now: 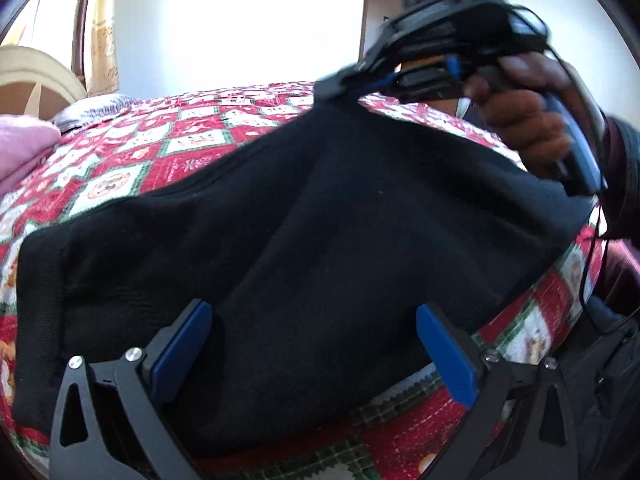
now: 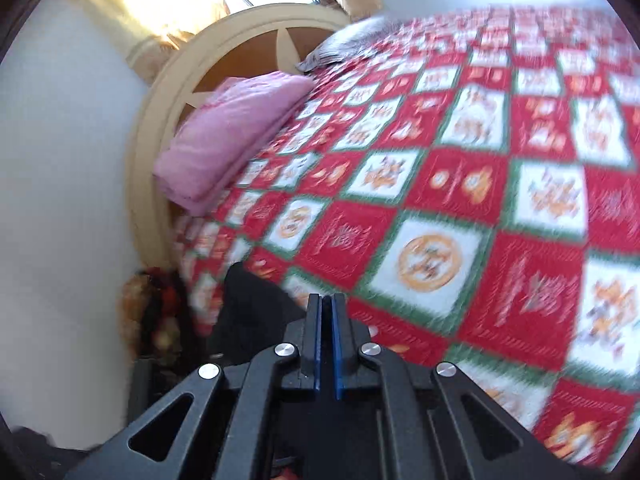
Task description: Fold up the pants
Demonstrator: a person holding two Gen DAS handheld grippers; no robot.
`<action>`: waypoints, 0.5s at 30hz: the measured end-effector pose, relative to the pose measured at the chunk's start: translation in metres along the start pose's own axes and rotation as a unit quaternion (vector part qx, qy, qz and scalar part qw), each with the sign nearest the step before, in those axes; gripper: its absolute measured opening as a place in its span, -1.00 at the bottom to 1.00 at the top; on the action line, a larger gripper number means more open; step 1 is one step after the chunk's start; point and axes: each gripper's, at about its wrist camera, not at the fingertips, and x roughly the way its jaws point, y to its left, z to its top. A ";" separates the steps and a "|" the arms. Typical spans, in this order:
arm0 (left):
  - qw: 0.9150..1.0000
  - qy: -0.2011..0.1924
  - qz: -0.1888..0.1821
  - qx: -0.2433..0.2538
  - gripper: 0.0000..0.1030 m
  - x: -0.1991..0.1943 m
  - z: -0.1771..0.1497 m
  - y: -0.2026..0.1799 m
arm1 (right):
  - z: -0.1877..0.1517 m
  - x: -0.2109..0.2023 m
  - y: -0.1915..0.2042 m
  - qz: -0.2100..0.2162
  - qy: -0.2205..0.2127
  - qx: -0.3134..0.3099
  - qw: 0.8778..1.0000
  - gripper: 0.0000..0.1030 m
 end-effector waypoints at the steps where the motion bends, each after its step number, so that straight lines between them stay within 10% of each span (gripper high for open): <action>1: 1.000 0.001 0.002 0.003 1.00 0.000 0.000 -0.001 | 0.000 0.009 -0.006 -0.022 0.007 0.006 1.000 -0.92; 15: 0.997 -0.052 0.021 -0.053 1.00 -0.034 0.016 0.040 | -0.023 -0.027 -0.034 -0.006 -0.001 0.001 1.000 -0.78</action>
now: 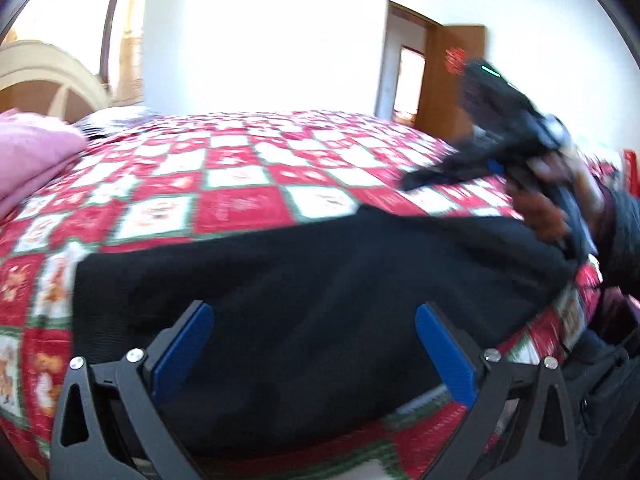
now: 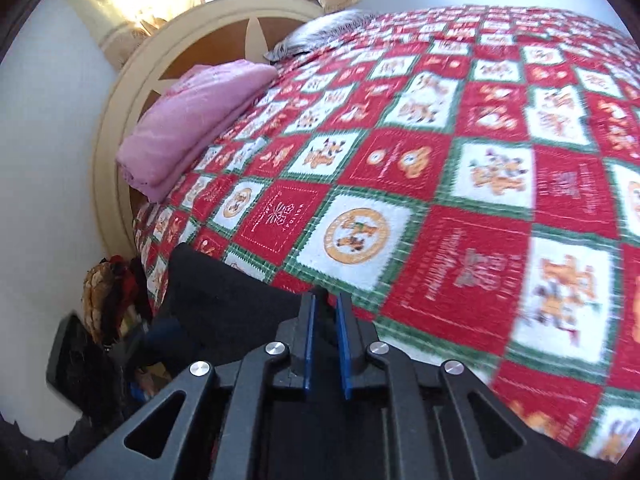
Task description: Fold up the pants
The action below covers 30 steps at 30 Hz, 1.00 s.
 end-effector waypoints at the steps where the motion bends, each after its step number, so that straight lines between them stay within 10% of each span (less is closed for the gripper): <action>1: 1.000 0.004 0.008 -0.009 1.00 0.002 -0.001 0.007 | -0.005 -0.004 -0.001 0.002 0.002 -0.001 1.000 -0.78; 8: 0.998 0.042 0.050 -0.007 1.00 0.018 -0.019 0.027 | -0.064 0.011 0.007 -0.033 0.076 -0.051 0.995 -0.78; 14: 0.997 0.043 0.058 0.000 1.00 0.019 -0.018 0.029 | -0.055 -0.009 0.022 -0.036 0.015 -0.073 0.997 -0.75; 17: 0.997 0.046 0.055 0.014 1.00 0.021 -0.021 0.030 | -0.044 0.004 0.023 -0.055 0.020 -0.076 0.995 -0.05; 30: 0.995 0.022 0.084 -0.048 1.00 0.007 -0.015 0.059 | -0.071 -0.054 -0.010 -0.097 -0.012 -0.024 0.995 -0.03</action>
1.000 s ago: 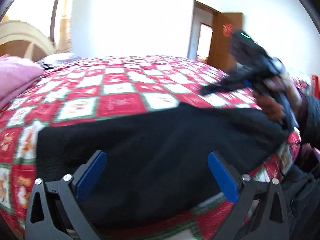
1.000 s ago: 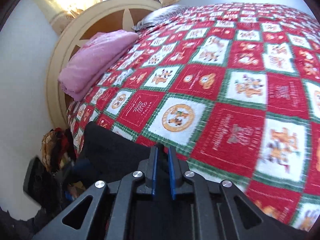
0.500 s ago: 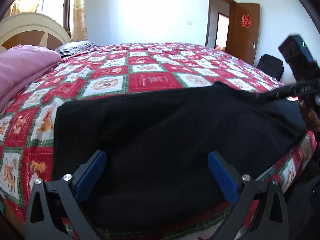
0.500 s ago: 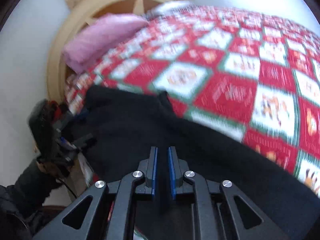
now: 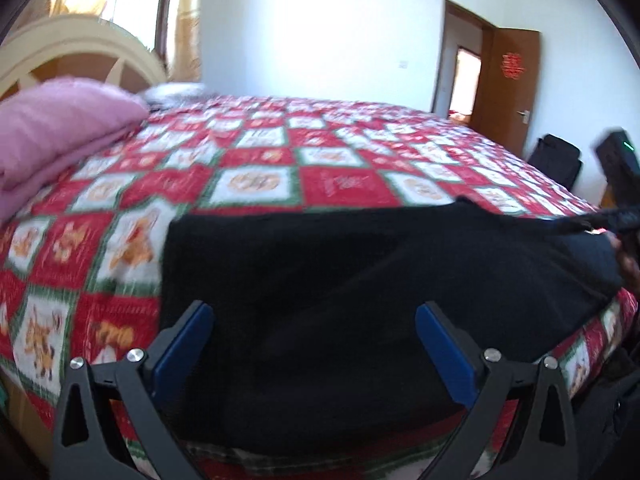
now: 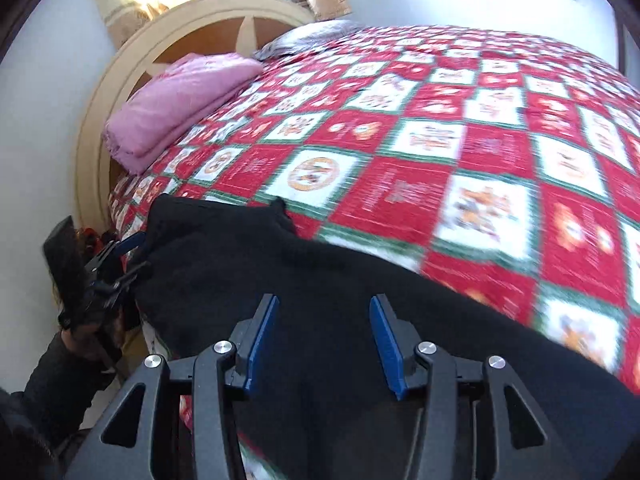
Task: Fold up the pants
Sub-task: 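Open the right gripper and hold both tools over the folded pants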
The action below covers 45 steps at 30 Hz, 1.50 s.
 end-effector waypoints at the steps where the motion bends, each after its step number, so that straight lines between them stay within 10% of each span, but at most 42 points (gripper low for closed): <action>1: 1.000 -0.002 0.002 -0.001 1.00 0.001 -0.001 0.002 | -0.008 -0.005 -0.005 -0.005 0.007 0.006 1.000 -0.03; 12: 1.000 -0.006 0.027 -0.007 1.00 -0.009 0.014 -0.007 | -0.059 -0.032 -0.015 -0.049 0.007 -0.003 0.999 -0.02; 19: 0.999 0.025 0.034 -0.029 1.00 0.010 0.017 -0.009 | -0.070 -0.044 -0.022 -0.189 0.016 -0.043 0.981 -0.02; 31: 0.996 0.042 0.076 -0.015 1.00 0.015 0.019 -0.018 | -0.083 -0.044 -0.035 -0.175 0.013 -0.041 0.984 0.02; 45: 0.997 0.064 0.042 -0.020 1.00 0.039 0.030 -0.069 | -0.102 -0.065 -0.056 -0.209 0.026 -0.034 0.977 0.07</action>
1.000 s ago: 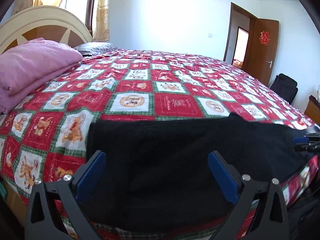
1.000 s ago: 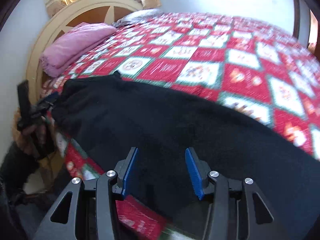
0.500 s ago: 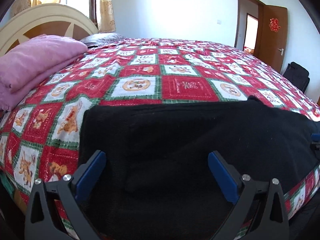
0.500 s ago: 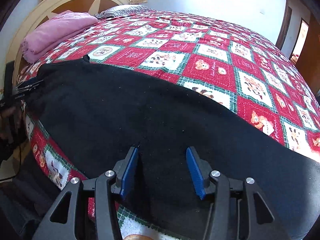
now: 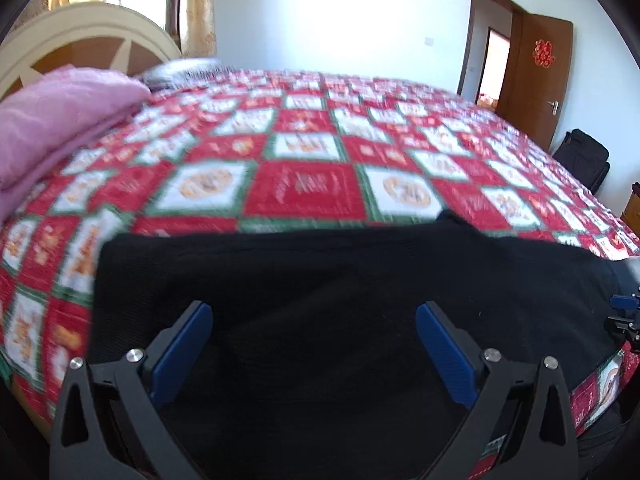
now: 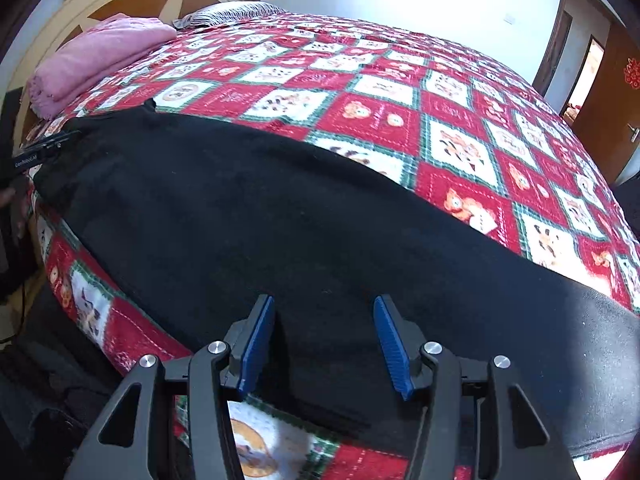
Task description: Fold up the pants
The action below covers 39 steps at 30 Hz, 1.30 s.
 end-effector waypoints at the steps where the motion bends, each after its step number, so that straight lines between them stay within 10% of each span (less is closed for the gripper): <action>1: 1.000 0.005 0.004 0.000 1.00 0.006 -0.003 -0.002 | -0.001 0.000 0.000 0.000 -0.001 -0.002 1.000 0.07; 12: 0.999 -0.035 -0.015 0.010 1.00 -0.019 0.005 -0.023 | -0.025 -0.093 -0.103 -0.015 -0.106 0.140 0.984 0.08; 27: 1.000 -0.012 0.022 0.004 1.00 -0.001 -0.008 -0.003 | -0.153 -0.188 -0.292 0.014 -0.190 0.431 0.882 0.08; 39: 1.000 -0.012 0.022 0.003 1.00 -0.002 -0.010 0.001 | -0.157 -0.152 -0.288 0.064 -0.171 0.445 0.877 0.06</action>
